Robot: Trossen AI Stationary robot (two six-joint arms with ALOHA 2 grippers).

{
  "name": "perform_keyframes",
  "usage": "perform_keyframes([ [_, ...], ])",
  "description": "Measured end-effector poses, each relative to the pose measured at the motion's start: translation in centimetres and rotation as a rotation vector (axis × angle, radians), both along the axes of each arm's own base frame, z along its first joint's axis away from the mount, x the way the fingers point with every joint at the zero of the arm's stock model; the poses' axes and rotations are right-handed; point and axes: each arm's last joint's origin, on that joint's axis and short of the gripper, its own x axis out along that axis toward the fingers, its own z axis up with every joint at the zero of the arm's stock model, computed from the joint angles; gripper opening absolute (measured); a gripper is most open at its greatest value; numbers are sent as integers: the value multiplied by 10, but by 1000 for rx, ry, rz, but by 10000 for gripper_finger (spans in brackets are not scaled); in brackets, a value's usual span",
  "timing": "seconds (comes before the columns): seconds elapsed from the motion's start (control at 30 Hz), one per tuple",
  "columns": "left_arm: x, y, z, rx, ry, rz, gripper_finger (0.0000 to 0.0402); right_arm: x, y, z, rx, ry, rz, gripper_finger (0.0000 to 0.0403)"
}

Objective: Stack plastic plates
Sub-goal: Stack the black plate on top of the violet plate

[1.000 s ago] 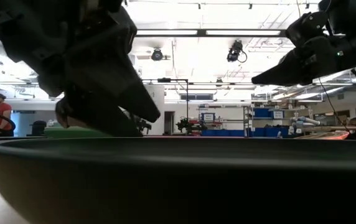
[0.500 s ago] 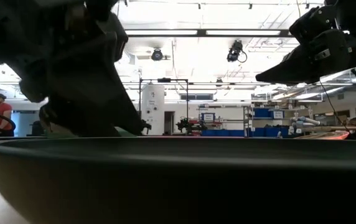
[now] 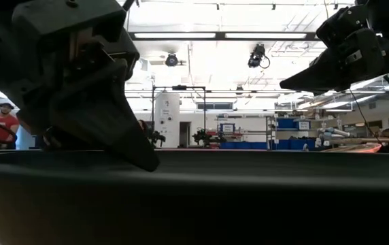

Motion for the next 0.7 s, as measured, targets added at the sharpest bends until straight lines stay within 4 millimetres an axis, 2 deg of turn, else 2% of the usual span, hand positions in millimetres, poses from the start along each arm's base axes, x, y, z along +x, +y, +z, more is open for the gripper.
perform_keyframes([
  [0.23, -3, -6, 1, -29, -4, -24, 181, 0, 0, 0, 0, -1, 0, 18],
  [0.37, -3, -5, 0, -23, 6, -24, 132, 0, 0, 0, 0, -1, 0, 18],
  [0.57, 0, -1, 0, -25, 11, -9, 24, 0, 0, 0, -1, -3, 1, 18],
  [0.7, 3, 5, 4, -25, 15, -11, 18, 0, 0, 1, -2, -7, -4, 18],
])
